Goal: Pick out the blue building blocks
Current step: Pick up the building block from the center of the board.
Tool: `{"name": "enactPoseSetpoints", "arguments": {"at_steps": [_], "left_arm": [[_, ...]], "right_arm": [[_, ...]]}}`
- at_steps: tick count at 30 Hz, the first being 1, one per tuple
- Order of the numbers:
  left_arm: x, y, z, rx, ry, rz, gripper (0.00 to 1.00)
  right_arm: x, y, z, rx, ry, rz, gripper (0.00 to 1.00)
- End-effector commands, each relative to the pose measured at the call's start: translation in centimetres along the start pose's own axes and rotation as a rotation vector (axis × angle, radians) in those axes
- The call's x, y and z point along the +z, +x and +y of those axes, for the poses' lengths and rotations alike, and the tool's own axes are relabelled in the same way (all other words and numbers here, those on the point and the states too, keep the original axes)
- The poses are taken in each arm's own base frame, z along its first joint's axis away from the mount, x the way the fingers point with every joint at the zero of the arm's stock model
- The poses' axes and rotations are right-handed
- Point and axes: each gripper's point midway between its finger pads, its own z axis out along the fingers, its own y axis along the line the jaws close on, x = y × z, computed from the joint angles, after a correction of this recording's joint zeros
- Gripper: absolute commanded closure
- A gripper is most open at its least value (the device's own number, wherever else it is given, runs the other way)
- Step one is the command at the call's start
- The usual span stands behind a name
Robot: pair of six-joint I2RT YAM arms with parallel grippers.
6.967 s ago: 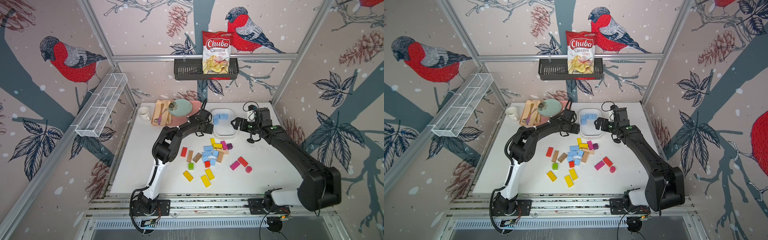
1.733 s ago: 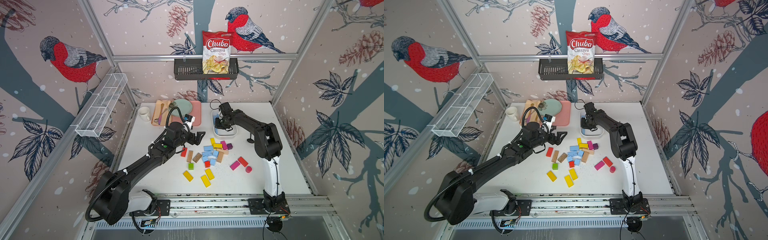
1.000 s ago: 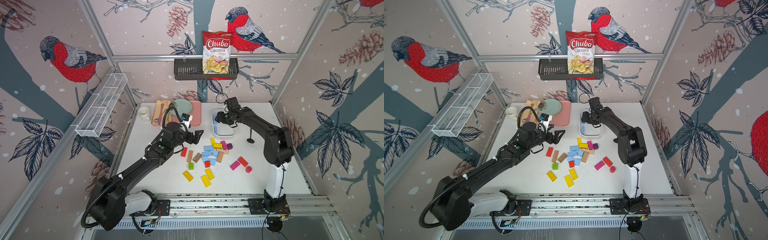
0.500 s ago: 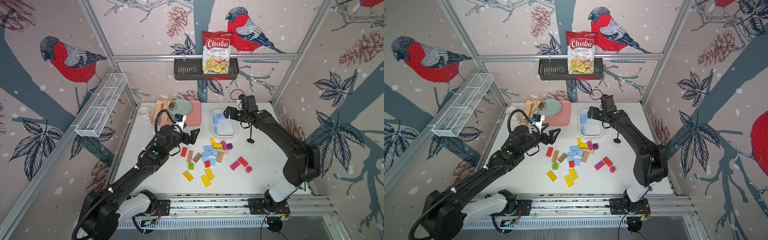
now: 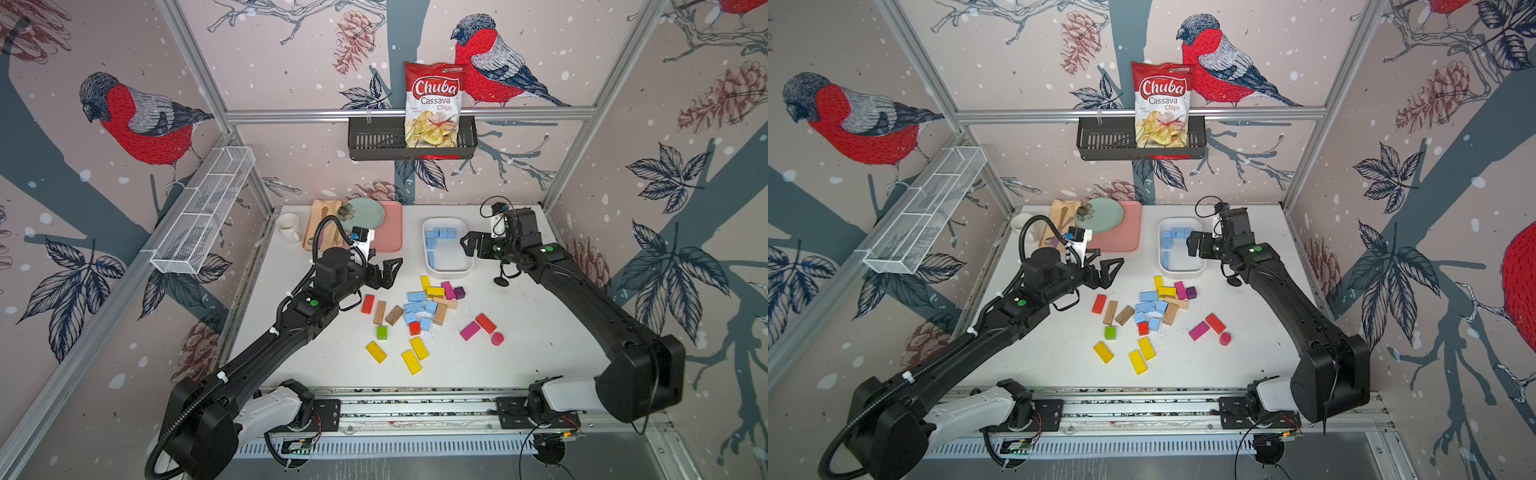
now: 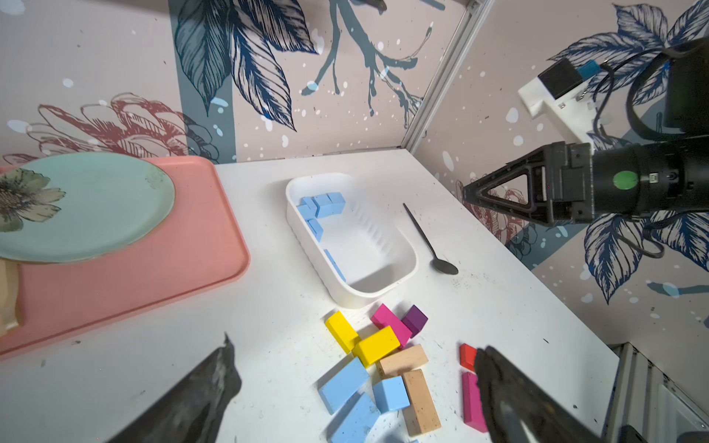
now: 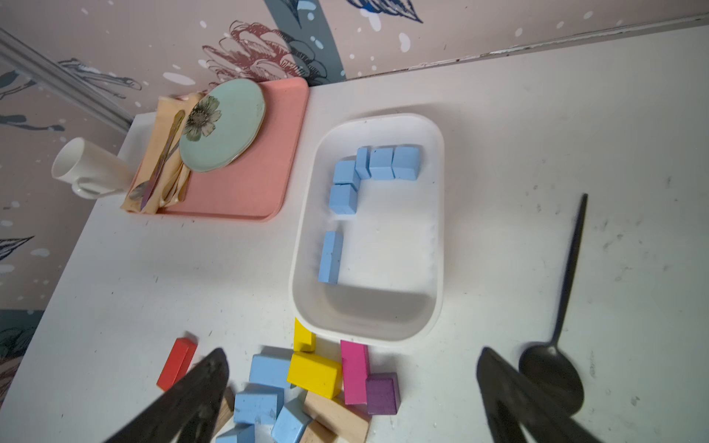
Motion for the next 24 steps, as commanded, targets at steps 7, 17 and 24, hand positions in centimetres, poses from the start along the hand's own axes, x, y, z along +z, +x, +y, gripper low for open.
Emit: {"name": "enactPoseSetpoints", "arguments": {"at_steps": [7,17,24], "left_arm": [[0.5,4.5,-0.1,0.037,-0.045,0.196,0.03],[1.5,10.4,-0.2,0.017,-0.156,0.434,0.14],[2.1,13.6,-1.6,-0.008,-0.185,0.517,0.14]], "right_arm": [[-0.6,4.5,4.3,-0.238,-0.132,0.03,0.0],[-2.3,7.6,7.5,-0.526,-0.249,-0.117,0.0],[-2.6,11.4,8.6,-0.687,-0.309,-0.102,0.0]]}}
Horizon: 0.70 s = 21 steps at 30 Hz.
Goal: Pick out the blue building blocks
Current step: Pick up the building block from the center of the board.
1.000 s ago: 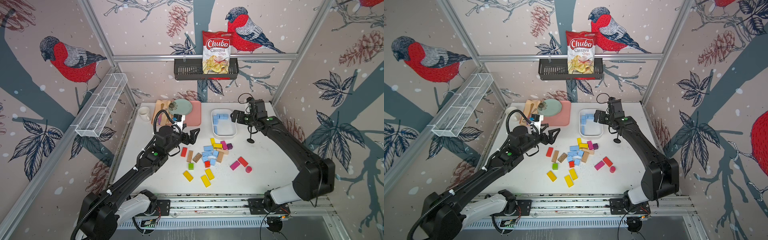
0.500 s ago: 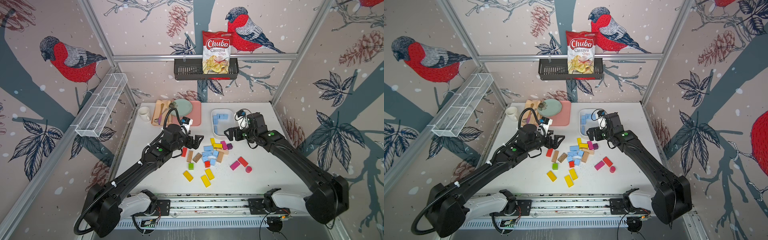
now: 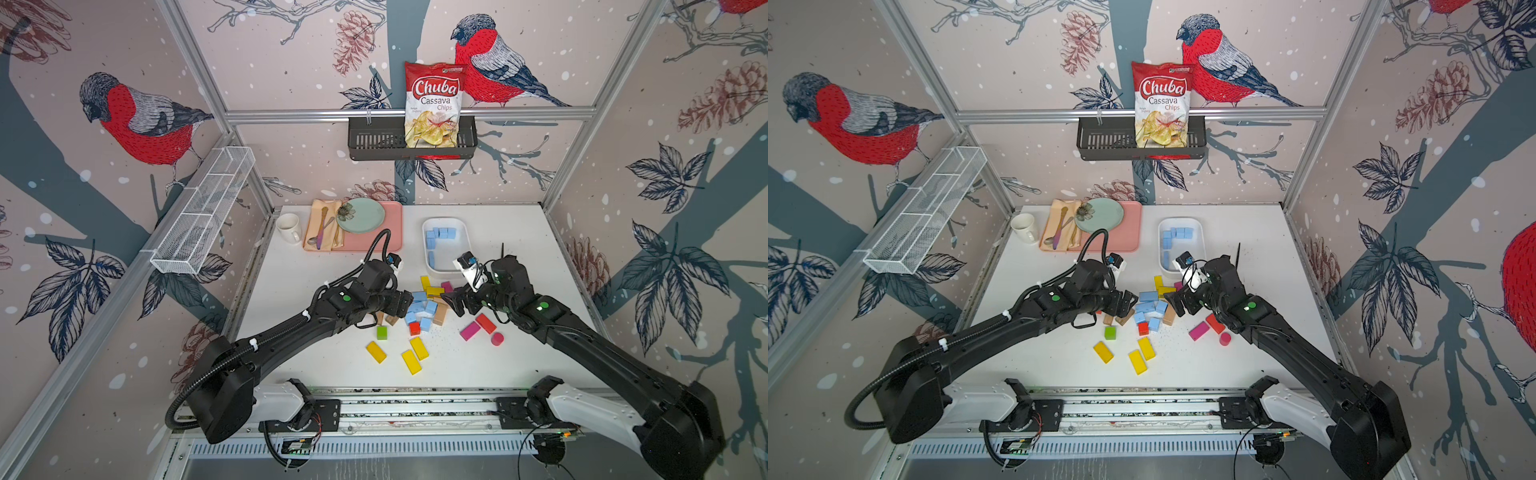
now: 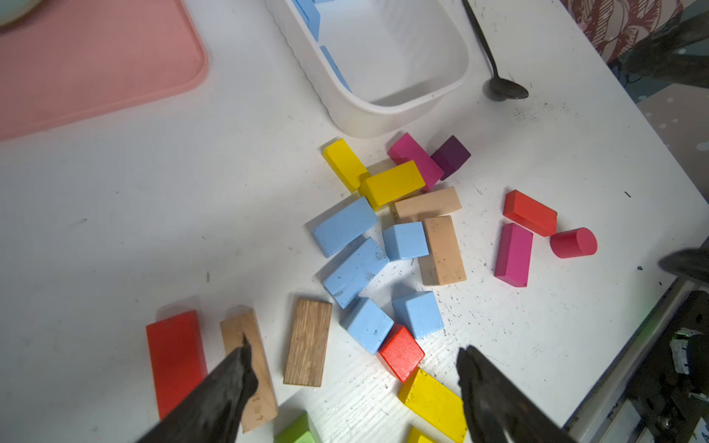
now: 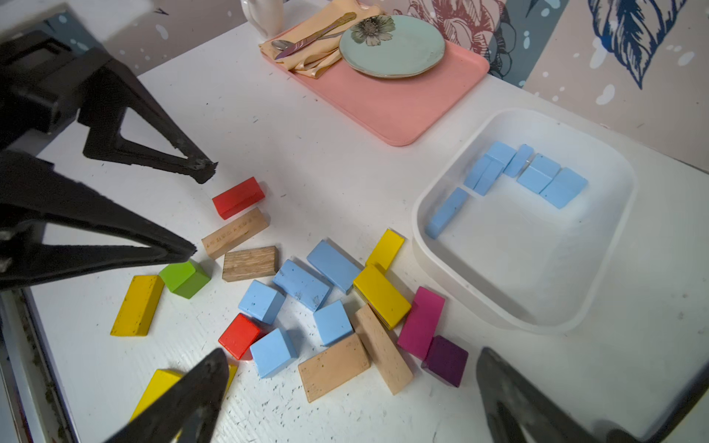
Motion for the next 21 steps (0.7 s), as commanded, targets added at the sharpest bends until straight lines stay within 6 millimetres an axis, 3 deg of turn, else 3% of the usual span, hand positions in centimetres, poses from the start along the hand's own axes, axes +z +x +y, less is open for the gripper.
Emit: {"name": "enactPoseSetpoints", "arguments": {"at_steps": [1,12,21], "left_arm": [[0.6,1.1,-0.1,-0.028,-0.036,0.041,0.15],[3.7,4.3,-0.2,-0.102,-0.153,0.197,0.16],[5.6,6.4,-1.0,-0.196,-0.188,0.246,0.26]], "right_arm": [[0.0,0.0,1.1,-0.114,-0.029,-0.028,0.0],[0.4,1.0,2.2,-0.183,-0.052,-0.005,0.0],[0.6,2.6,2.9,-0.217,-0.081,0.026,0.0]]}}
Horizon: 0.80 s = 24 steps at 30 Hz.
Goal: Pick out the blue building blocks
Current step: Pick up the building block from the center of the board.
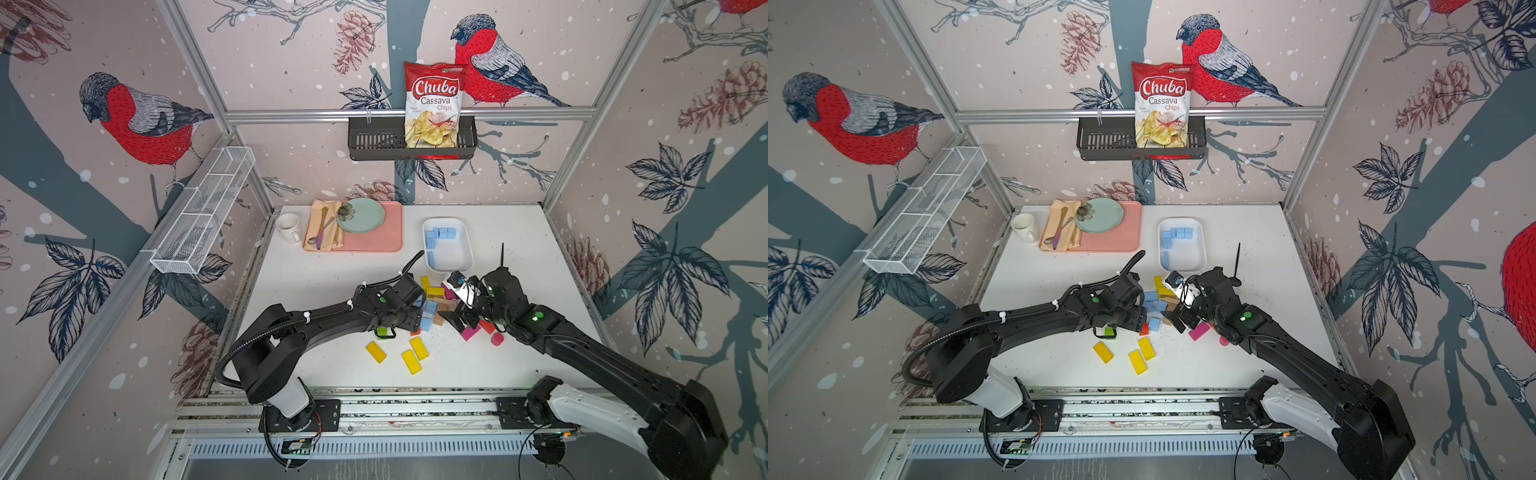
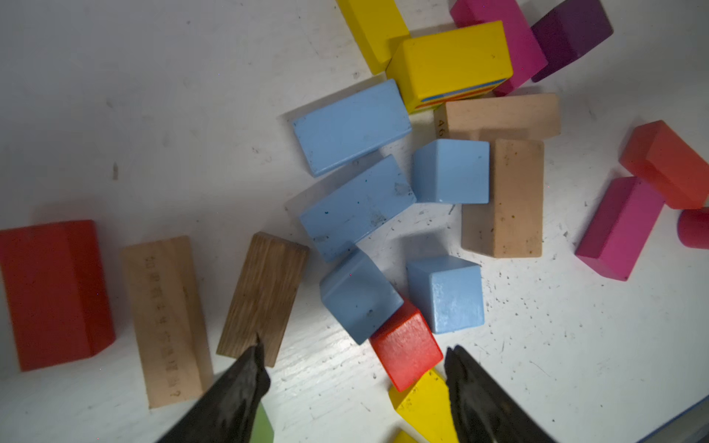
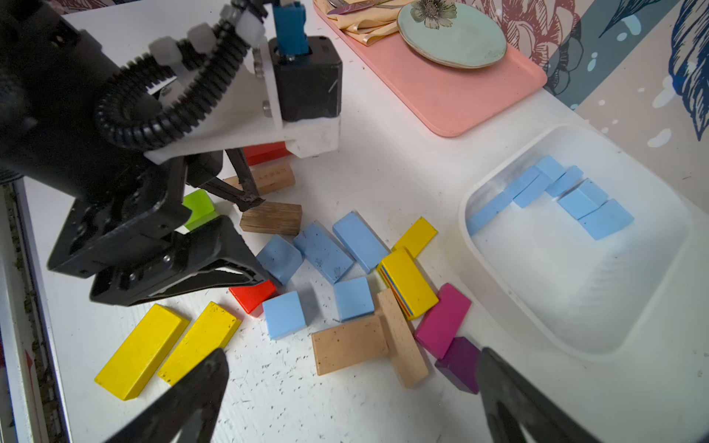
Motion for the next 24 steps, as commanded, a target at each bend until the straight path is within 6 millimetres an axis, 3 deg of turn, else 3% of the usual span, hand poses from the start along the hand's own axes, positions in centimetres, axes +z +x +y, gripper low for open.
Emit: {"name": "enactPoseSetpoints", "arguments": {"at_steps": [1,9,11,19,24], "left_arm": [[0.3,0.0,0.1,-0.072,-0.026,-0.002,0.27],[1.5,0.7,0.2,-0.096,-0.049,0.017,0.34],[1.4,-0.4,-0.6,-0.102,-0.033,-0.006,0.35],[2.7,-0.6,-1.5,-0.085,-0.043,0.012,0.42],[3.0,-0.1,-0.9,-0.082,-0.093,0.026,0.46]], "right_arm": [[-0.1,-0.2,0.5,-0.036,-0.016,-0.017,0.0],[0.0,0.0,0.8,-0.056,-0.027,-0.019,0.0],[0.0,0.0,0.9,-0.06,-0.028,-0.019,0.0],[-0.1,-0.1,1.0,-0.07,-0.033,-0.026,0.0],[-0.2,0.0,1.0,-0.074,-0.028,-0.027,0.0]]}}
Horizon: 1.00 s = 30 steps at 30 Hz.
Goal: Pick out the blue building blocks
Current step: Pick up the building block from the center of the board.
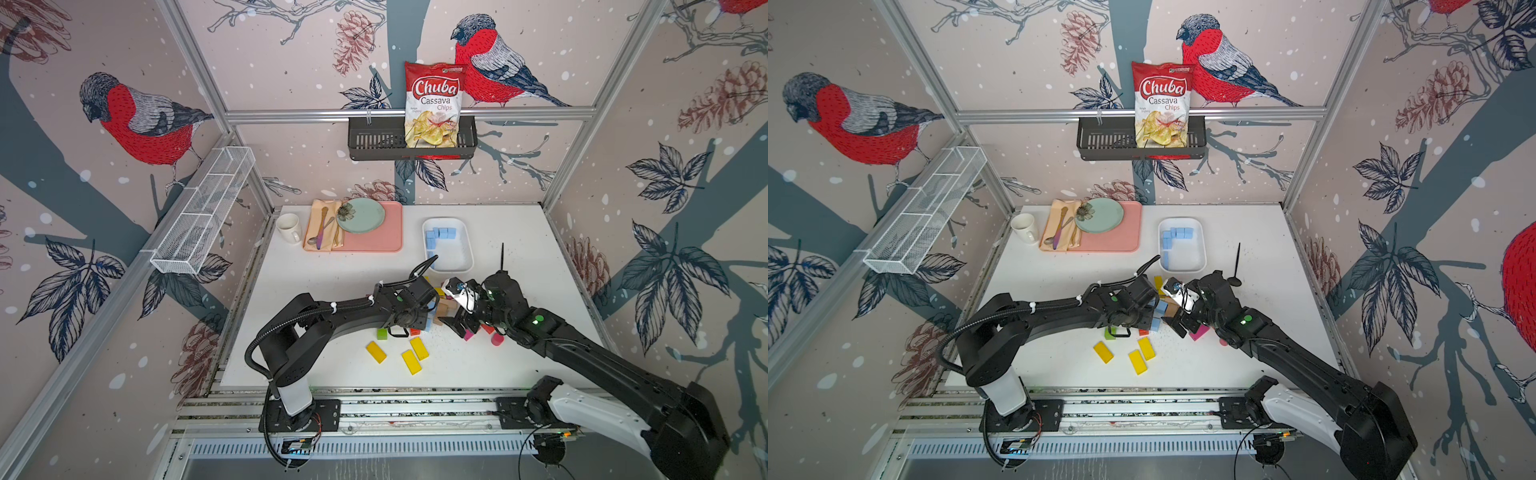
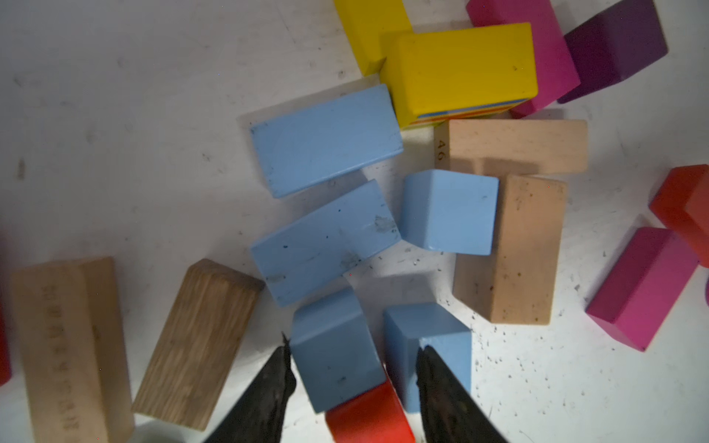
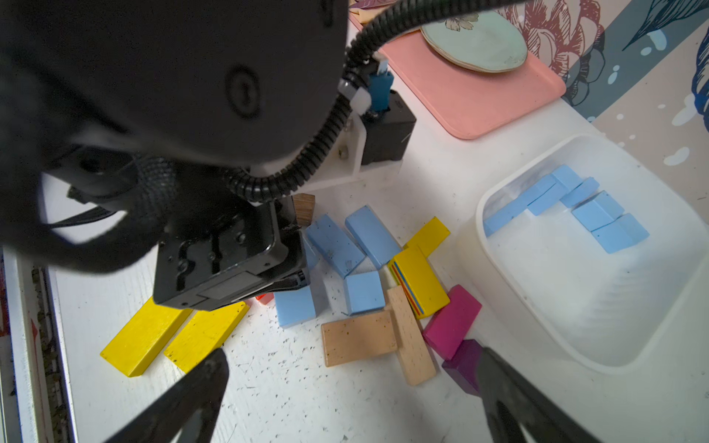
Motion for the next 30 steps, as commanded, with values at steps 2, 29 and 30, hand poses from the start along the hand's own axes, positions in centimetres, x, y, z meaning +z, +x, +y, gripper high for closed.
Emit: {"name": "enactPoseSetpoints", "arguments": {"at_steps": [2,29,30], "left_arm": [[0.1,0.4,1.1,-0.017,-0.065,0.002,0.46],[1.4,0.5,2.2,-0.018,-0.138,-0.004,0.63],[1.2,0.3,2.2,-0.017,-0.141,-0.009,0.67]], "right_arm": [[0.0,-0.5,0.0,-0.018,0.001,-0.024,0.0],[0.2,-0.3,0.2,-0.016,-0.004,-0.014,0.0],[0.2,-0.4,0.1,-0.015,-0.003,-0.015,0.0]]}}
